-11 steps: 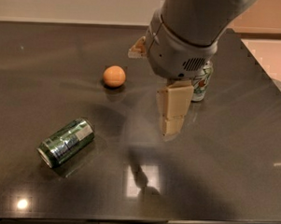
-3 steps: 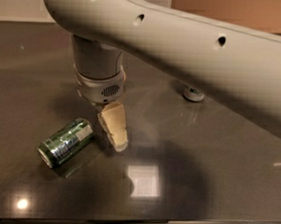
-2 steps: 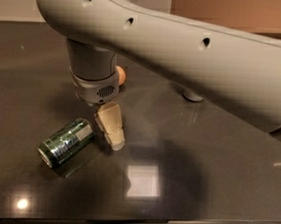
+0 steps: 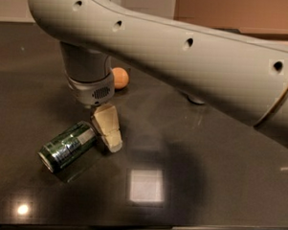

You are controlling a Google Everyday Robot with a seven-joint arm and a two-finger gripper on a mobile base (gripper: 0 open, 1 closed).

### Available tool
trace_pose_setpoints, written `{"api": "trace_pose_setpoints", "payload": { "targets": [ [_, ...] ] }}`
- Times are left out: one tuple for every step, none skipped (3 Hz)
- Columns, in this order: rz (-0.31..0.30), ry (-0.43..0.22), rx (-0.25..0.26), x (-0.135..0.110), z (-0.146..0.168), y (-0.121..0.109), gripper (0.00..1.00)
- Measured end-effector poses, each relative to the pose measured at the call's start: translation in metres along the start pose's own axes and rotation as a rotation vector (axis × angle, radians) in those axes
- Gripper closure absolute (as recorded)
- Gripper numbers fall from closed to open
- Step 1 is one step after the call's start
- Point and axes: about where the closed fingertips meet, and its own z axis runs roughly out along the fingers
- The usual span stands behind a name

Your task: Place green can upright

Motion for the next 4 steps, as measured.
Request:
{"api": "trace_pose_setpoints", "payload": {
  "targets": [
    [-0.001,0.000,0.000,-0.001,0.000,0.000,0.00],
    [-0.049,-0.007,0.014,-0.021,-0.007,0.007,0.00],
    [-0.095,-0.009,0.025,-0.042,-0.012,0.014,0.00],
    [-0.126,-0.009,0.027,-0.056,-0.013,0.016,0.00]
  ]
}}
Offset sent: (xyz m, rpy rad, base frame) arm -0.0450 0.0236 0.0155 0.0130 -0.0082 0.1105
